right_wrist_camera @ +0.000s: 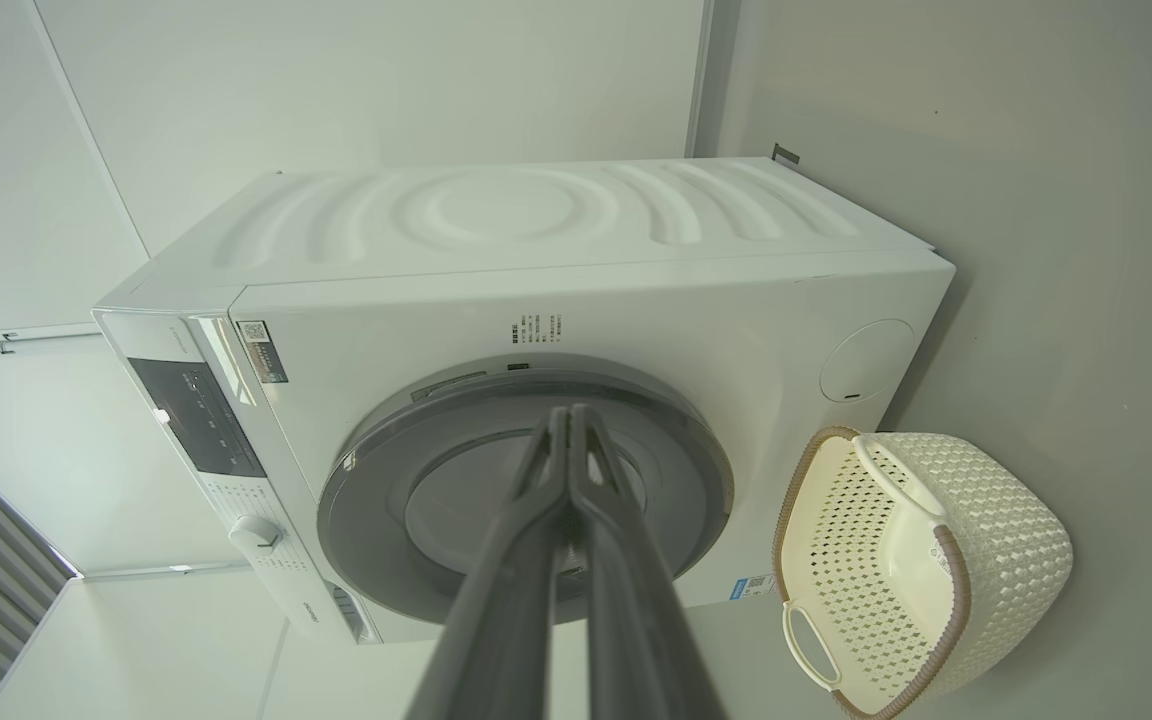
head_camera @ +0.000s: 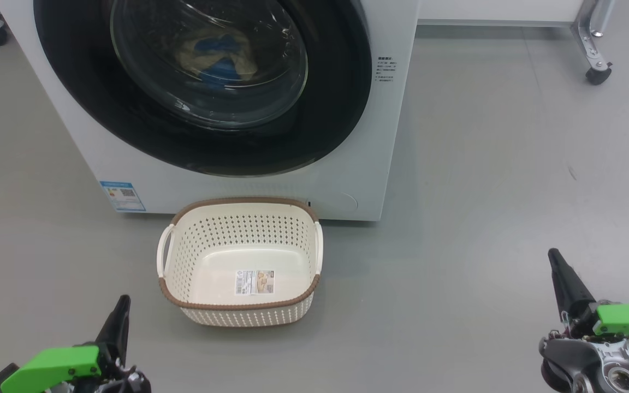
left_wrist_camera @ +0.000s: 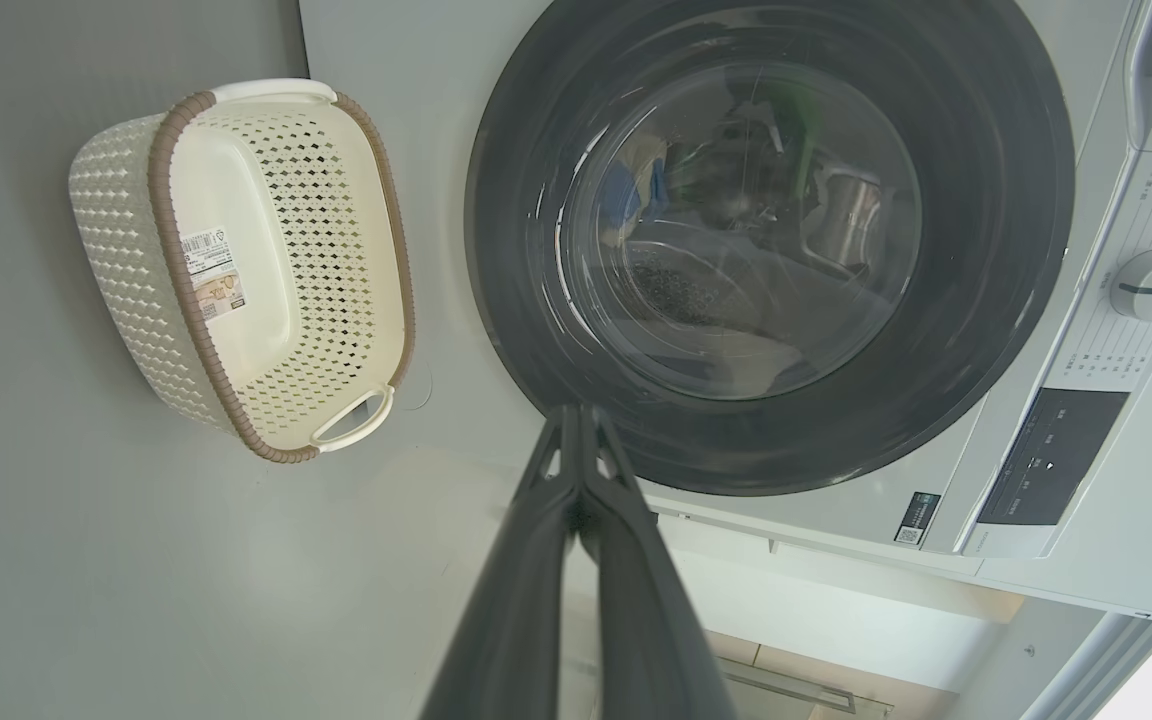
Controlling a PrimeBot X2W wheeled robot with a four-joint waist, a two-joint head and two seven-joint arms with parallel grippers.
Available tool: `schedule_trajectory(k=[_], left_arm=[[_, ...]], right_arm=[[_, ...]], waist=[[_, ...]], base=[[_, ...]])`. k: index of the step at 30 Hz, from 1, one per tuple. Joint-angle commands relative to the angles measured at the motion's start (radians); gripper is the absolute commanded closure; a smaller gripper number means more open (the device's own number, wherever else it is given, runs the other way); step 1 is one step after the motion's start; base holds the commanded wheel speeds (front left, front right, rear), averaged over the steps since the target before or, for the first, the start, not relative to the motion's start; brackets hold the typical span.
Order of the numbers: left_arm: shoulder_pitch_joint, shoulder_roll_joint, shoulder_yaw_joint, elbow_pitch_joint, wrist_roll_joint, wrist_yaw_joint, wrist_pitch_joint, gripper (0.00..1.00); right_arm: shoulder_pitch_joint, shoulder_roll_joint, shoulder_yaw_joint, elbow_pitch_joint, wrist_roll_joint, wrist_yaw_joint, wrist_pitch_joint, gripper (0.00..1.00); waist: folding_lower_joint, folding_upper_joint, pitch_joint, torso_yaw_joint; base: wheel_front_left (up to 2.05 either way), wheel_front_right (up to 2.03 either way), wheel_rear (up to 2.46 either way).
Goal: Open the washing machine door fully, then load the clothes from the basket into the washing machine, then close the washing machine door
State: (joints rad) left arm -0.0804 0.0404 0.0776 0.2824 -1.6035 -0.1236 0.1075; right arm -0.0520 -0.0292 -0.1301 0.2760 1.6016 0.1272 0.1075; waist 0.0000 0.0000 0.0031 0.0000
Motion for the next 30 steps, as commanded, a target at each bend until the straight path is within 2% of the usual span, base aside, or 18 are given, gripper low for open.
schedule_trajectory(k=[1,30], left_arm=[[-0.028,0.010,0.036,-0.037,-0.005,-0.007,0.006,1.00],[-0.028,0.010,0.036,-0.037,-0.005,-0.007,0.006,1.00]], right_arm=[[-0.056,-0.021,0.017,-0.031,0.007,0.003,0.006,1.00],[-0.056,-0.021,0.017,-0.031,0.007,0.003,0.006,1.00]], waist=[[0.0000,0.0000,0.000,0.000],[0.0000,0.0000,0.000,0.000]], base=[[0.00,0.00,0.00],[0.00,0.00,0.00]])
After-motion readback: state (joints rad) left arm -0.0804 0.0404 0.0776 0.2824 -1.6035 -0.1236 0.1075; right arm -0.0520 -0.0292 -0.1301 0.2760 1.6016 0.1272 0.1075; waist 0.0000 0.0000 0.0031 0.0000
